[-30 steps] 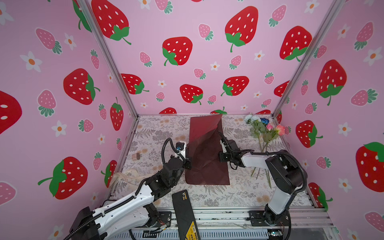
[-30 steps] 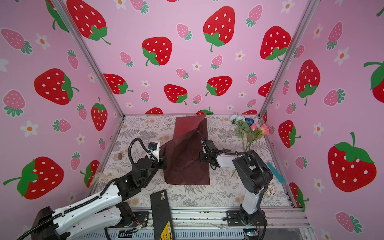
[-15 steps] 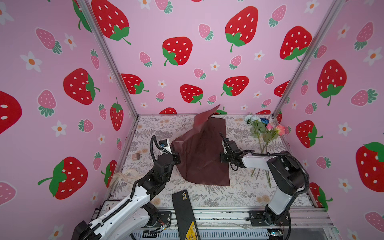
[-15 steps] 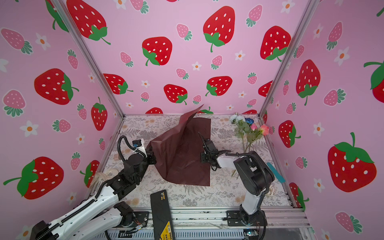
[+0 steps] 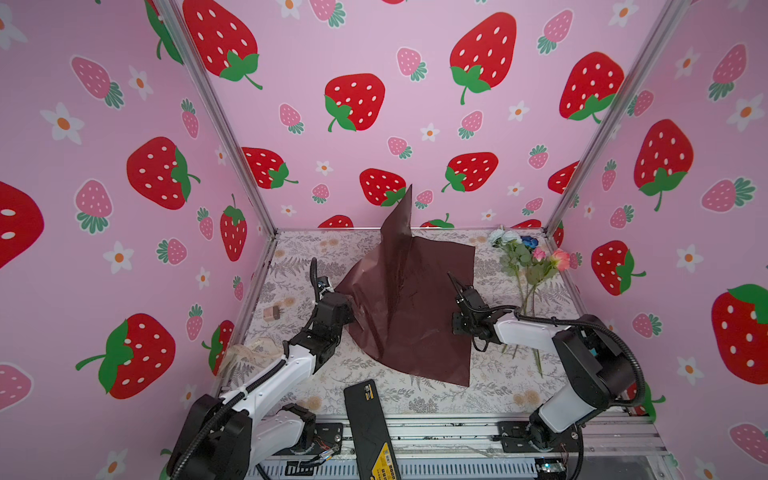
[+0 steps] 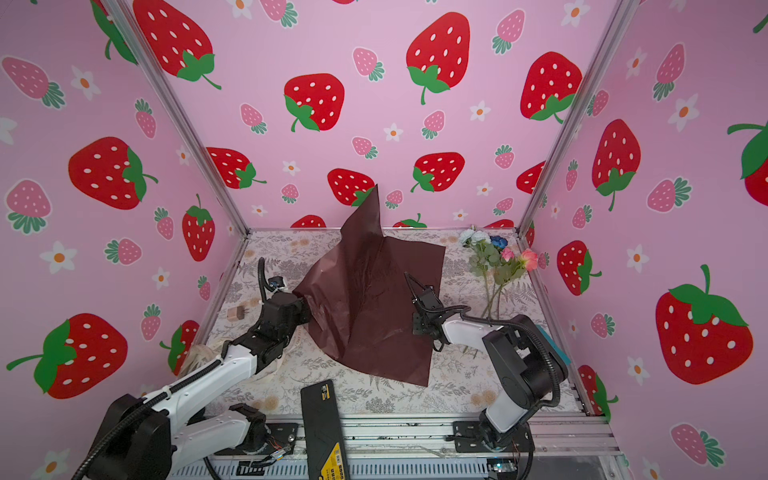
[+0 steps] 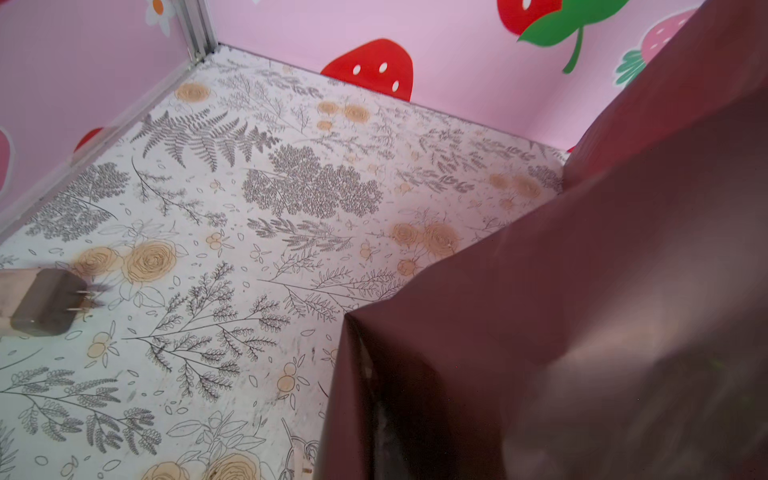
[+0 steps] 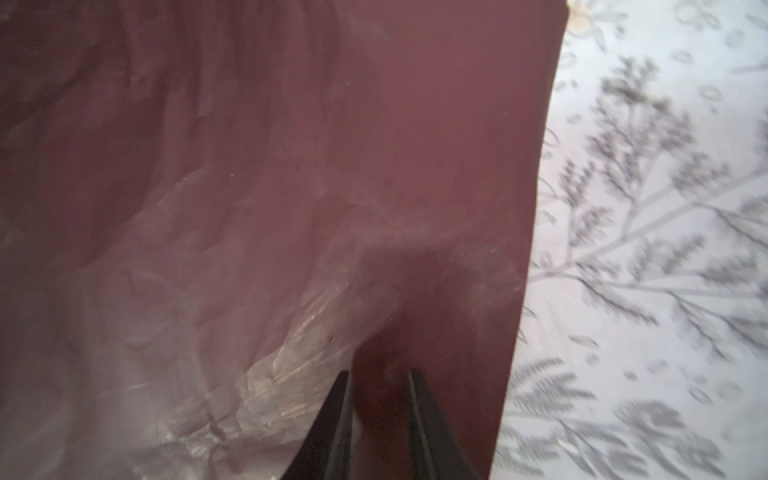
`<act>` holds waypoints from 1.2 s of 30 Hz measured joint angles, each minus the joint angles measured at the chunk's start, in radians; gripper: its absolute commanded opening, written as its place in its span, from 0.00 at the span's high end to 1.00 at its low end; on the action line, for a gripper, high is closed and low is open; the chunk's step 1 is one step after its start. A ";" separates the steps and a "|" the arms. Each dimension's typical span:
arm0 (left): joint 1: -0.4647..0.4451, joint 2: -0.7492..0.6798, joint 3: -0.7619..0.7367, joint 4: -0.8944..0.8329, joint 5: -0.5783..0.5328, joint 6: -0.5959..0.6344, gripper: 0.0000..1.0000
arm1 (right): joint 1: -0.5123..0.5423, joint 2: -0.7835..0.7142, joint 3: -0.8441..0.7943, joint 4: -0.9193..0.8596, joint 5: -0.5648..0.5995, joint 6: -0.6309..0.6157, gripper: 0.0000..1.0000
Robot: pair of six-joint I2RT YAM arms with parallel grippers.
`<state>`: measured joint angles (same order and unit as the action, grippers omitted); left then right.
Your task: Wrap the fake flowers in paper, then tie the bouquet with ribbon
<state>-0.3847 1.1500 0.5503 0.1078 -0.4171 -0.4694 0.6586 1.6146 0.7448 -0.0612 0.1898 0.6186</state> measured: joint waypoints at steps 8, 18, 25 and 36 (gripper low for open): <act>0.046 0.151 0.109 0.011 0.052 0.000 1.00 | 0.000 -0.113 -0.076 -0.127 0.043 0.064 0.74; 0.065 0.272 0.171 0.030 0.116 0.000 1.00 | 0.000 -0.209 -0.141 -0.198 0.050 0.132 0.74; 0.086 0.337 0.249 0.020 0.146 0.006 1.00 | 0.000 -0.278 -0.162 -0.287 0.045 0.164 0.74; 0.141 0.443 0.323 0.006 0.189 0.037 1.00 | 0.000 -0.403 -0.185 -0.354 0.013 0.195 0.68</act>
<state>-0.2440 1.5932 0.8730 0.1139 -0.2283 -0.4320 0.6586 1.2114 0.5602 -0.4156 0.2031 0.8135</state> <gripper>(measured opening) 0.043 0.298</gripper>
